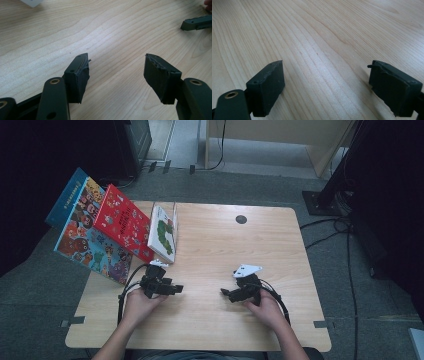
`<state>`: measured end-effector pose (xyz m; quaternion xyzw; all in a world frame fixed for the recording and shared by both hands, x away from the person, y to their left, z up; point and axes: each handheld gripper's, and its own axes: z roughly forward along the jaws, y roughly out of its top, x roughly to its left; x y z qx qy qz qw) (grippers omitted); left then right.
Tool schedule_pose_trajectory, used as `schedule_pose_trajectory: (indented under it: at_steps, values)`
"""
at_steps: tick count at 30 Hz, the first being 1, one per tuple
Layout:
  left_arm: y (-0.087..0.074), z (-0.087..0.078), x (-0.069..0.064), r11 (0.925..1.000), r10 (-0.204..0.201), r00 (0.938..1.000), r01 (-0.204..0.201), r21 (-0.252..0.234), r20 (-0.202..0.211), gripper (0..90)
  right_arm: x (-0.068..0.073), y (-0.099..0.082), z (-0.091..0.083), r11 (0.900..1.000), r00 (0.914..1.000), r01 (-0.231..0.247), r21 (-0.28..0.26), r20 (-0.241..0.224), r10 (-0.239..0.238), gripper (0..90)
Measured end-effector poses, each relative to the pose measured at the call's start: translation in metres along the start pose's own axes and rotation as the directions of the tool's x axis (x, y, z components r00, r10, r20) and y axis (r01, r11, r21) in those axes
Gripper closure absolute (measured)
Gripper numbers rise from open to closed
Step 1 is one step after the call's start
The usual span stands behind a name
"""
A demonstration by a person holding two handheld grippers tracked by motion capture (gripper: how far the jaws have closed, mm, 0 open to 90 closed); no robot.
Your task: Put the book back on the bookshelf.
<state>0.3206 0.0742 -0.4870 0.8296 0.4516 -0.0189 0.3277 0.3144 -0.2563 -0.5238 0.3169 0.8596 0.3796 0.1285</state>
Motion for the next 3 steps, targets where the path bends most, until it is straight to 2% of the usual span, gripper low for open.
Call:
schedule_pose_trajectory:
  at_steps: [3]
  values:
    - [-0.0024,0.0011,-0.0008,1.0,0.005,1.0,-0.005,0.005,-0.005,37.3,0.0,0.0,0.0,1.0,1.0,0.0,0.0,0.0,0.0,12.6]
